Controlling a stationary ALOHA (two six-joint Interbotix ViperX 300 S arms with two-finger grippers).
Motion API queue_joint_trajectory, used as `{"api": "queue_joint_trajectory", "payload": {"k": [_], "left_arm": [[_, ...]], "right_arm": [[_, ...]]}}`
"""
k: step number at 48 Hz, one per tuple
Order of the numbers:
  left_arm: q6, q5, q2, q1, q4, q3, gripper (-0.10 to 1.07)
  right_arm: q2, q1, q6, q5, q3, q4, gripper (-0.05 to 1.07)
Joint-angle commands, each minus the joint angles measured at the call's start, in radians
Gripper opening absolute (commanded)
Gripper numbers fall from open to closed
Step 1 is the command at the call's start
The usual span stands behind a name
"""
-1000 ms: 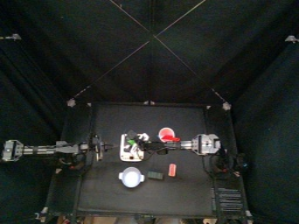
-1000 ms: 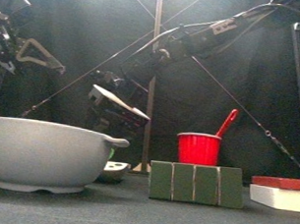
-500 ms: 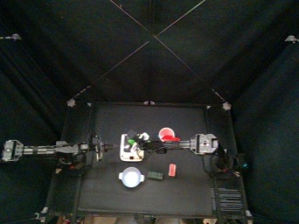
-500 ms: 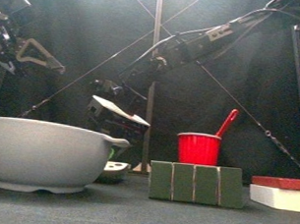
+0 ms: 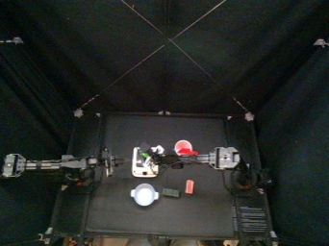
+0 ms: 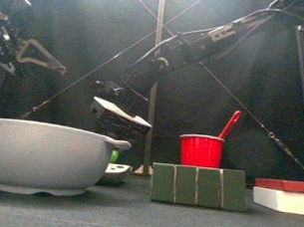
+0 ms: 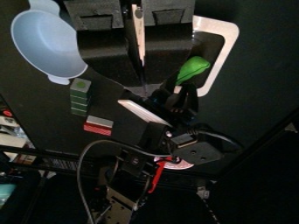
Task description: Grab peas
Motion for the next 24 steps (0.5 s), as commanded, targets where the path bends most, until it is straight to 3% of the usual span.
{"api": "queue_joint_trajectory", "payload": {"k": [1,13,24], "left_arm": [[0.002,-0.005,0.002,0.002,-0.002,-0.011,0.32],[0.002,-0.005,0.002,0.002,-0.002,-0.012,0.32],[0.002,-0.005,0.002,0.002,-0.002,-0.012,0.32]], "right_arm": [[-0.06,0.002,-0.005,0.009,-0.023,-0.002,0.59],[-0.13,0.023,0.0,0.002,0.014,-0.031,0.59],[-0.14,0.026,0.006,-0.002,0.048,-0.029,0.59]]}}
